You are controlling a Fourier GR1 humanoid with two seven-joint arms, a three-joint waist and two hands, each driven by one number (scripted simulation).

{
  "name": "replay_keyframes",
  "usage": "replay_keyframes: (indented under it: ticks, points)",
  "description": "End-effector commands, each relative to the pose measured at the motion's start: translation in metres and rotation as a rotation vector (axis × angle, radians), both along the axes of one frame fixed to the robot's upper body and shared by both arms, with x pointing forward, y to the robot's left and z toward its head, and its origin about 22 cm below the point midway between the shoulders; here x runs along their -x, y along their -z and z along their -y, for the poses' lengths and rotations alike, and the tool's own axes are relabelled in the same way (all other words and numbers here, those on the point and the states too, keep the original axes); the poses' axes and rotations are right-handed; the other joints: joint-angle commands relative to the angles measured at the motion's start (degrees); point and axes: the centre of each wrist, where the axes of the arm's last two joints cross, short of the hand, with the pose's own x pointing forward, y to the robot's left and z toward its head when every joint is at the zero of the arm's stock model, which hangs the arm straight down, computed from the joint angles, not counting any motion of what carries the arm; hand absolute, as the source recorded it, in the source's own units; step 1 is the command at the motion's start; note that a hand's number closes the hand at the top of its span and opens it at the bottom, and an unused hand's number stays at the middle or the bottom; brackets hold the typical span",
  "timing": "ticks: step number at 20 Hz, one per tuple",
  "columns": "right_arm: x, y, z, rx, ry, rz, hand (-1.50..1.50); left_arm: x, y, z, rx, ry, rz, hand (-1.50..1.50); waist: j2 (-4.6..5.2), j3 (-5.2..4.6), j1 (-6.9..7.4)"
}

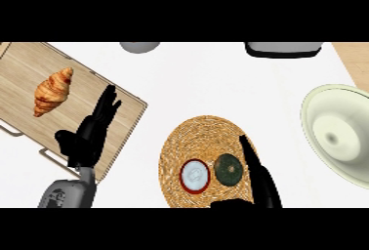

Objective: Pick the squash from the placemat and place it in the bowl

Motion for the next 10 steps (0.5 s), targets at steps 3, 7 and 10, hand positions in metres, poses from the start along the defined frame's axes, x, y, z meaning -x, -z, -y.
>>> replay_keyframes:
  ticks: [3, 7, 10]
  points:
    - [-0.007, 0.029, 0.004, -0.020, -0.037, -0.033, -1.50, 0.005, -0.002, -0.002, -0.019, -0.004, 0.026, 0.00, -0.01, 0.04, 0.06]
    - [-0.008, 0.027, -0.025, 0.106, -0.200, 0.006, 1.50, 0.007, 0.007, 0.005, -0.015, 0.002, 0.006, 0.00, -0.01, 0.03, 0.25]
    - [-0.013, 0.024, -0.020, 0.147, -0.234, 0.045, 1.50, 0.007, -0.003, -0.016, -0.026, -0.002, 0.007, 0.00, -0.03, 0.03, 0.20]
